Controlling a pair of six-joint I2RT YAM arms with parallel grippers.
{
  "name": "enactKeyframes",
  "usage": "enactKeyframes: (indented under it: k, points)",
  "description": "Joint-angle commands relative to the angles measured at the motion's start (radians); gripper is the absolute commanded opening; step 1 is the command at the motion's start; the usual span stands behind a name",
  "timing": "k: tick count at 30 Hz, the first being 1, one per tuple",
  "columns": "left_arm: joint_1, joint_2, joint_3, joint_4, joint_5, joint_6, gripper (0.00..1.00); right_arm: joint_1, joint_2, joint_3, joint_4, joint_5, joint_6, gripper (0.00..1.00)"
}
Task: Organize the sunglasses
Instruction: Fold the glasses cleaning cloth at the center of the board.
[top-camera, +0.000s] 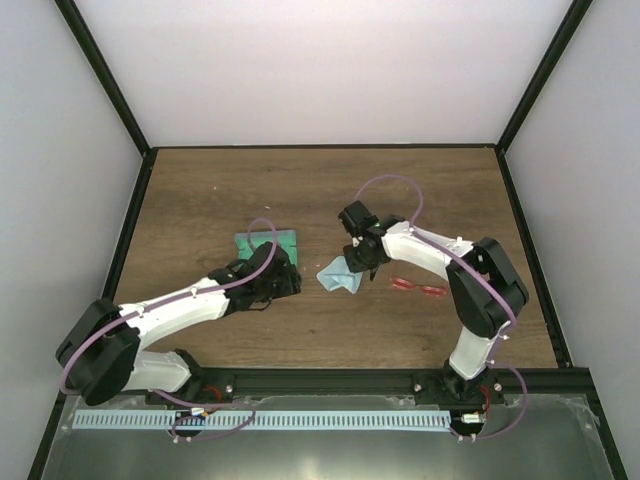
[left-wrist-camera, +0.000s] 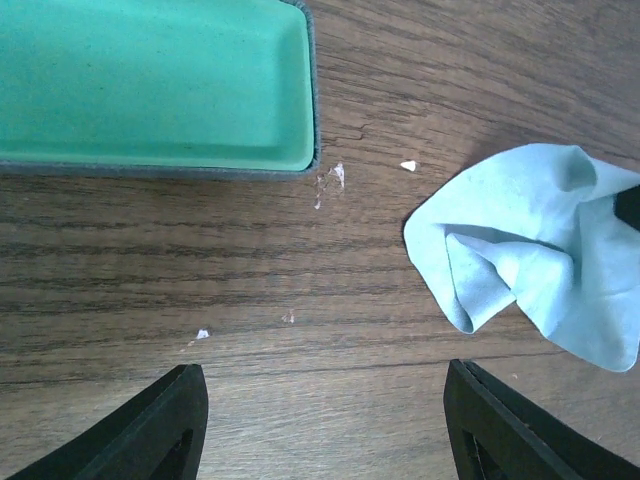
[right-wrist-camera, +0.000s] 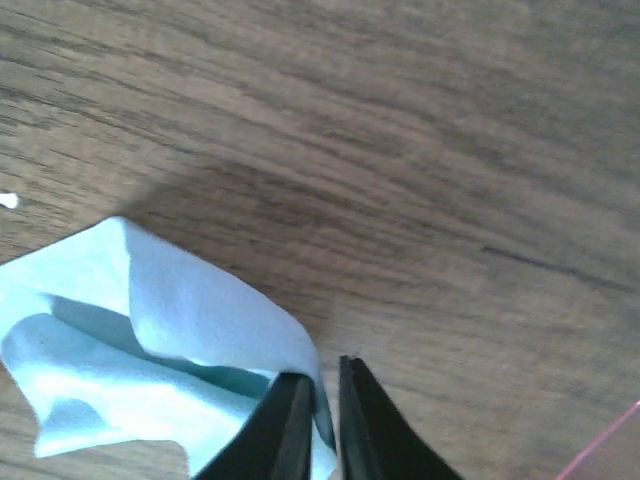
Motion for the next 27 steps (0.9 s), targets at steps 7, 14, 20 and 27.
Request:
enactKeyframes:
  k: [7, 14, 20, 27]
  points:
    - [-0.005, 0.031, 0.04, 0.024, 0.027, 0.042, 0.68, -0.053, -0.013, 0.044, 0.009, -0.008, -0.01, 0.34]
    - [-0.005, 0.066, 0.055, 0.042, 0.044, 0.053, 0.68, 0.01, -0.098, 0.051, 0.033, -0.075, -0.03, 0.3]
    - [-0.003, 0.054, 0.063, 0.011, -0.011, 0.015, 0.66, 0.077, -0.068, 0.045, 0.07, -0.155, -0.053, 0.27]
    - [0.032, -0.028, 0.002, -0.008, -0.024, -0.029, 0.66, 0.132, 0.005, 0.054, 0.091, -0.172, -0.082, 0.3]
